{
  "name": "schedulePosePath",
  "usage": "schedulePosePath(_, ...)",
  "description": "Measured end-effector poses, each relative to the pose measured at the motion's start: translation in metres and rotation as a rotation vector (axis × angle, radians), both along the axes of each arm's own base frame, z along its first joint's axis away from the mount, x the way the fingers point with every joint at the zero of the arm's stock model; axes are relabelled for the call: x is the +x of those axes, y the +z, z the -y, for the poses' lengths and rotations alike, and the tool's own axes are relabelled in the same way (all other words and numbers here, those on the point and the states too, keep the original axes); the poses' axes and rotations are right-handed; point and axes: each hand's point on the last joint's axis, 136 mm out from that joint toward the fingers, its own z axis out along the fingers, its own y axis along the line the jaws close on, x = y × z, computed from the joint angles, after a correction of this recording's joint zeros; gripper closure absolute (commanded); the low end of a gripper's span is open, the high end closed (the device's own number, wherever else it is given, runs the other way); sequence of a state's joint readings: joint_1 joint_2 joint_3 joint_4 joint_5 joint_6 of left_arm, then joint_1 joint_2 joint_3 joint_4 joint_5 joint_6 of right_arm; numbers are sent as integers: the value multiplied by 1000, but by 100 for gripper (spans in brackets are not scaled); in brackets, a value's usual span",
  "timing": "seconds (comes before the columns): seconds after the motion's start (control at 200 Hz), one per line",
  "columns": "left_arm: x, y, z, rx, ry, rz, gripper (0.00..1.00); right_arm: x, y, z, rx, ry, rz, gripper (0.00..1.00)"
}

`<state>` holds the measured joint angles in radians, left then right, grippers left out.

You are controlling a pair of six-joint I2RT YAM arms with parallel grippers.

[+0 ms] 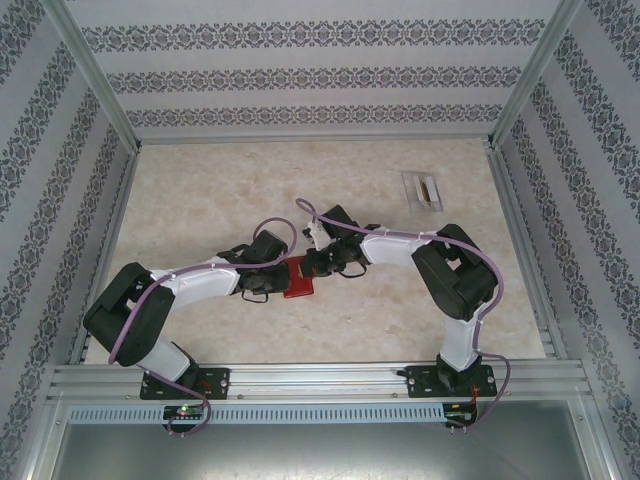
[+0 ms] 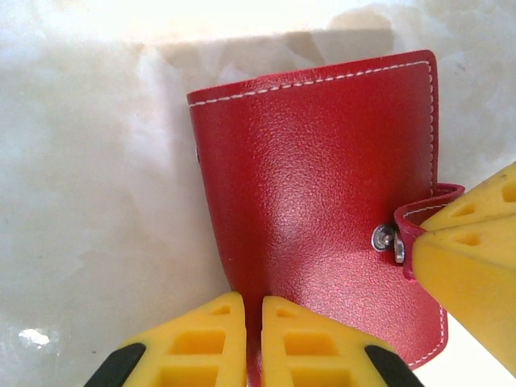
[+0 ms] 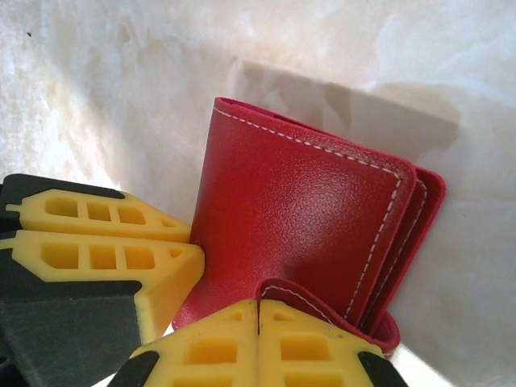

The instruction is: Put the credit cards into the card holder

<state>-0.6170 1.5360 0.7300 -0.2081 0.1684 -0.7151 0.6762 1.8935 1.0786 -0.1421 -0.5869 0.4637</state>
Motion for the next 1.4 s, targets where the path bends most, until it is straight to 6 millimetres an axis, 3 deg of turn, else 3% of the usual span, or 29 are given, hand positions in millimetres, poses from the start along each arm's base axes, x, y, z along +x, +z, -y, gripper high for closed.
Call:
schedulePosePath(0.704,0,0,-1,-96,36,-24,90,1,-8,-8,-114,25,-3,100)
schedulePosePath(0.939,-2,9,-4,-128,39,-14,88,1,-3,-8,-104,21,3,74)
schedulePosePath(1.029,0,29,-7,-173,43,25,79,1,5,-8,-100,19,16,67)
schedulePosePath(1.164,16,79,-27,-199,91,156,65,1,26,-7,-100,16,79,61)
schedulePosePath(1.289,30,125,-54,-159,157,299,49,8,71,-1,-44,-17,210,56)
schedulePosePath(1.404,35,158,-79,-88,213,424,38,16,121,21,3,-89,383,47)
